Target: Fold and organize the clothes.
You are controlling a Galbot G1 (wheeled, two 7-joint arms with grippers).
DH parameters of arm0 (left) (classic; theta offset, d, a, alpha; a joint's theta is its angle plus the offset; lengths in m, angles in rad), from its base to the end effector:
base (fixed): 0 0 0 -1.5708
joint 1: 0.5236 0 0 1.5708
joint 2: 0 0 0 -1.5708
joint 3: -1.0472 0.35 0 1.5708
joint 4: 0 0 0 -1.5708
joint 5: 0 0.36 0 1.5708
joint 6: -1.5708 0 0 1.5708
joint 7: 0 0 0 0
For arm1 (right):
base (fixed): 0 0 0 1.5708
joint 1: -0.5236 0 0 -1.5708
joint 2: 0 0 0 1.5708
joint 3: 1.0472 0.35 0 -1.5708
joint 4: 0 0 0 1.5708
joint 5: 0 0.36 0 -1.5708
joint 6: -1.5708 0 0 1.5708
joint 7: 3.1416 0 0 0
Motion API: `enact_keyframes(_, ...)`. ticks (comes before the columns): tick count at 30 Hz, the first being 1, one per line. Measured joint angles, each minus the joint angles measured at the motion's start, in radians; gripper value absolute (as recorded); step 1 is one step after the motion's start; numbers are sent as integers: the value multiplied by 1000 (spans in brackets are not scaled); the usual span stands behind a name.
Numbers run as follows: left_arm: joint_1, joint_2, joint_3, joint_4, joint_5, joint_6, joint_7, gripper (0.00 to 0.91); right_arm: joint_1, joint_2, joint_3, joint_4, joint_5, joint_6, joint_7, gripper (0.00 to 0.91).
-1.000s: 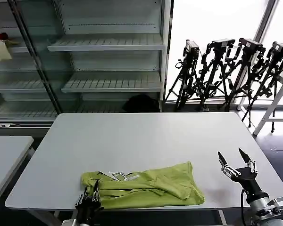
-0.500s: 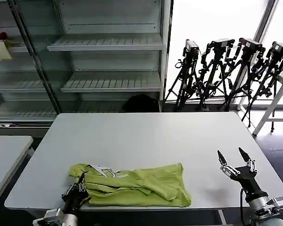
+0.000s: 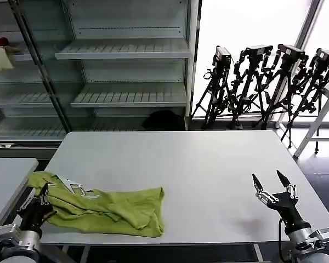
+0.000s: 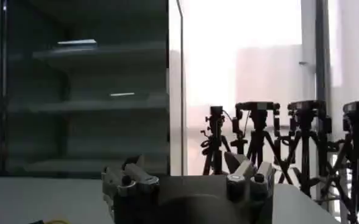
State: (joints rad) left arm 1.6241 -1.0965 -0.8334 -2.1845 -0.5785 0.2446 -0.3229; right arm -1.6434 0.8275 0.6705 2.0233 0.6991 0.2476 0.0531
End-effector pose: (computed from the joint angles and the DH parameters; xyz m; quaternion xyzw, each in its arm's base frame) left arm 0.1881 0.1450 -0.2249 0.1385 -0.9877 -0.0054 0.0723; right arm 0.2034 -0.1652 -0.2706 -0.0749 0.9962 0.0050 0.0434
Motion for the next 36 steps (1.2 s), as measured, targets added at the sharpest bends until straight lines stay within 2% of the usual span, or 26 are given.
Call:
enact_keyframes(6,36,-4,11,-74,43,-31,61,0,2,3,-4,1,-5,-2,0,907)
enact_keyframes(14,40,-35,193,-101,207,-119,147,0,10,9,-11,3,-9,-7,-2,907)
enact_keyframes(25,0,-66,442,-38,408,-182,194,10,20,16,-21,4,-13,-11,-3,907)
enact_keyframes(36,-50,-92,560,52,489,-185,205,30,28,18,-28,13,-14,-15,-3,907)
